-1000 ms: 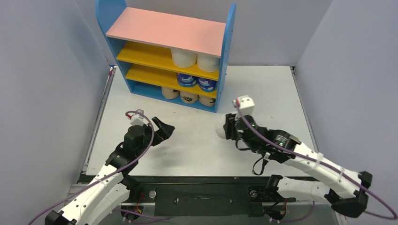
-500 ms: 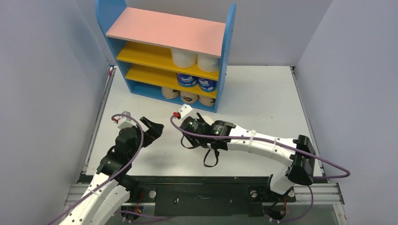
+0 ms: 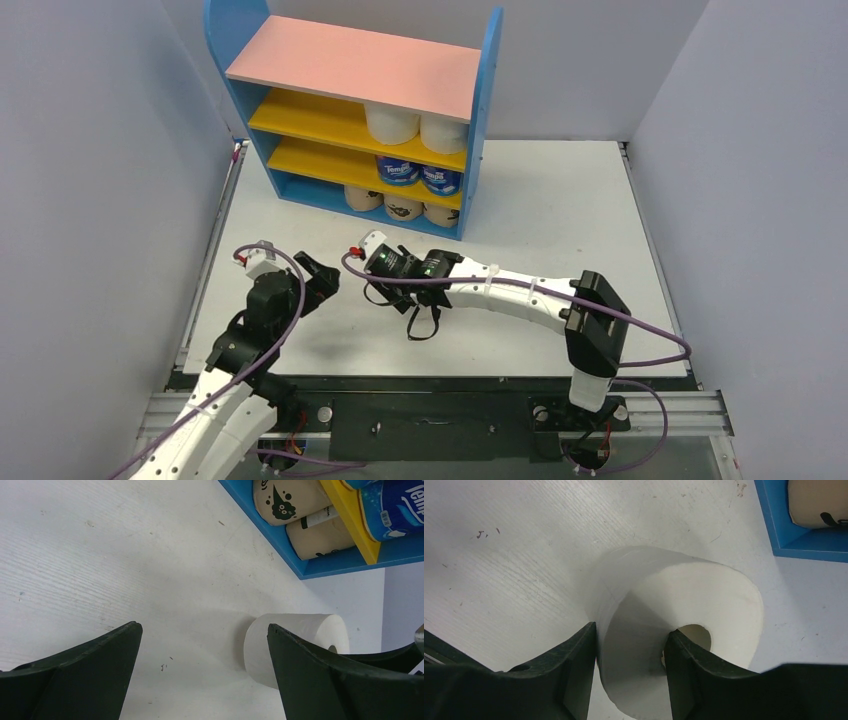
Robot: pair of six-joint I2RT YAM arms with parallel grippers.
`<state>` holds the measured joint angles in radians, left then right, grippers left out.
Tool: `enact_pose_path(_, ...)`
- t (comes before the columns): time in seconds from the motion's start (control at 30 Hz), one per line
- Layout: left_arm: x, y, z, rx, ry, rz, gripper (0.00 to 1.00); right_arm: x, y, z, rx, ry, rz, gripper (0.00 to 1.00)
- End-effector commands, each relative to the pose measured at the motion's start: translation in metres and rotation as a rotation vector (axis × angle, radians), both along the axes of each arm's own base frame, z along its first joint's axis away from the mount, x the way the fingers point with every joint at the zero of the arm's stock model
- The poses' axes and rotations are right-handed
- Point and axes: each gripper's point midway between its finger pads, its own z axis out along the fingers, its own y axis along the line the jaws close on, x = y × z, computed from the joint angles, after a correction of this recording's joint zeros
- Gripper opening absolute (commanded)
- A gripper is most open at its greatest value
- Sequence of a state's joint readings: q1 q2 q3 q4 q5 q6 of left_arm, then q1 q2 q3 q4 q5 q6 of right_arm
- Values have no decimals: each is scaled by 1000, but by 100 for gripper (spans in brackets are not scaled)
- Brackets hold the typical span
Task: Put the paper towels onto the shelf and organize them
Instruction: Place the paper towel at the center of the board.
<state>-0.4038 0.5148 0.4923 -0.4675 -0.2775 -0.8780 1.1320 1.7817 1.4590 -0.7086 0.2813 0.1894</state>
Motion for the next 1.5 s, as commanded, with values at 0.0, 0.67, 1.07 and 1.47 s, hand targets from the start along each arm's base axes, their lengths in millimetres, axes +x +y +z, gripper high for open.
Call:
enact_pose_path(0.0,7,2,10,14,-18,12,96,11,18,20,57,-37,23,39)
enact_pose_path(0.67,9,-12,-6,-41,34,-22,96,4,15,29,126,-14,-18,74)
enact_pose_path(1.07,25,-57,7,-72,44,-204,97,19,-82,97,411,-154,-315,79)
enact_pose_path(1.47,29,-129,12,-3,109,-404,94,31,-167,74,692,-216,-645,79)
